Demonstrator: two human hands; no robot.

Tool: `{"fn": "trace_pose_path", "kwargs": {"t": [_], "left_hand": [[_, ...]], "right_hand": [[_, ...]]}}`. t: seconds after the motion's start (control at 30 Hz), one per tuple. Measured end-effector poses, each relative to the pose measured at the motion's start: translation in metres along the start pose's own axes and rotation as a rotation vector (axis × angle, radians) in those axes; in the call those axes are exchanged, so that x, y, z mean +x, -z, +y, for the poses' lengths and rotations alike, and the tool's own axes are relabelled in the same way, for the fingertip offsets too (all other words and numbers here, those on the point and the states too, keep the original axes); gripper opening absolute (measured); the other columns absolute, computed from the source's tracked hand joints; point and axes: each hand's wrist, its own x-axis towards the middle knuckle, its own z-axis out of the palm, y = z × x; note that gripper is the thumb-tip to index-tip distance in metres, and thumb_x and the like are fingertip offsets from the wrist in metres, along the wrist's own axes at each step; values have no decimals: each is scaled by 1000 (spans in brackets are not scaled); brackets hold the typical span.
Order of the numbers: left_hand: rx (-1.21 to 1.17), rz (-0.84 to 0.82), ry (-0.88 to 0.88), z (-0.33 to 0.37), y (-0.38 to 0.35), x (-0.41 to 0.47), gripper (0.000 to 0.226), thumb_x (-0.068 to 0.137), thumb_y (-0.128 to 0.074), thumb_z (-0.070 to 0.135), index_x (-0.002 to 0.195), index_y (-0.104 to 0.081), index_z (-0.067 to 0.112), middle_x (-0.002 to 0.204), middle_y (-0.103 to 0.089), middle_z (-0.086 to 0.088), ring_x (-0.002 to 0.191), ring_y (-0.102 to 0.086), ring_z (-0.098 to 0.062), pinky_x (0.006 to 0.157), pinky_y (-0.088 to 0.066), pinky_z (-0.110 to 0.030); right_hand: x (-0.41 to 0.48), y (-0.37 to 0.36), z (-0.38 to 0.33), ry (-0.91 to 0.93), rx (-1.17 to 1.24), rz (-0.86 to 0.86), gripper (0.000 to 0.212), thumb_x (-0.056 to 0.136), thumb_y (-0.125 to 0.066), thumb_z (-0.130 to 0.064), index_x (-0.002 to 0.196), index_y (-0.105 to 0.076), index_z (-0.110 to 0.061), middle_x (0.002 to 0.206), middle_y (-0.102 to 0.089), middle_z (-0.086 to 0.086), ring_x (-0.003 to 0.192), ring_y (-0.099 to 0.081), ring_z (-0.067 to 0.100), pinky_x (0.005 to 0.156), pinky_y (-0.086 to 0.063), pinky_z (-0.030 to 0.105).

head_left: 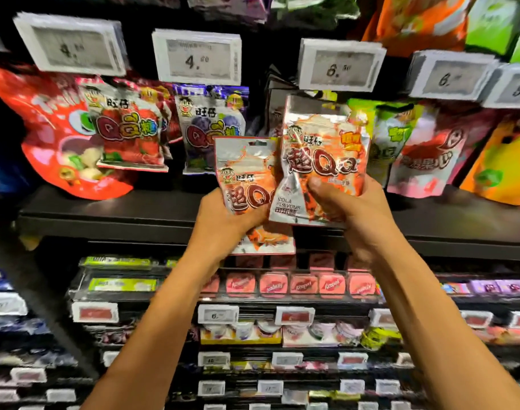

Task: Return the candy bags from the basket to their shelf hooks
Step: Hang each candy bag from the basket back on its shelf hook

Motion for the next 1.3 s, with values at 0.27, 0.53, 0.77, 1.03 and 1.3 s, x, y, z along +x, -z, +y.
{"fn": "trace_pose_path", "kwargs": {"t": [0.27, 0.53, 0.77, 1.03, 1.3], "left_hand": [[22, 9, -25, 1, -3, -1, 28, 73, -82, 6, 90, -69, 24, 88, -77, 11, 81, -73, -5, 67, -56, -15], [30, 37, -12, 8, 2, 0, 28, 73, -84, 11, 91, -68, 25, 79, -75, 19, 77, -71, 1, 61, -52, -10], [16, 65, 10, 3, 12, 0, 29, 72, -83, 13, 93, -67, 25, 83, -76, 16, 79, -73, -2, 62, -53, -11], [22, 89, 23, 2, 17, 2, 37, 72, -84, 17, 105, -68, 17, 98, -76, 6, 86, -73, -7, 69, -57, -16], [-20, 86, 45, 1, 25, 1, 32, 71, -85, 16, 96, -67, 25, 92, -76, 10, 83, -74, -6, 64, -56, -14]], "right_hand": [[23, -10, -6, -22, 71, -8, 39, 68, -79, -15, 105, -68, -9, 93, -77, 3, 83, -73, 16, 75, -58, 30], [29, -11, -15, -96, 79, -87, 48, 63, -79, -18, 108, -69, -3, 92, -77, 6, 82, -73, 20, 85, -59, 38], [25, -6, -15, -142, 89, -94, 56, 64, -78, -17, 115, -66, 2, 96, -76, 10, 83, -73, 21, 83, -59, 36], [34, -8, -15, -169, 54, -104, 31, 72, -76, -11, 102, -70, -5, 89, -77, 7, 78, -74, 18, 76, -61, 32], [33, -6, -16, -119, 9, -30, 45, 65, -79, -15, 107, -68, -3, 92, -77, 5, 82, -73, 20, 81, -60, 35]]}}
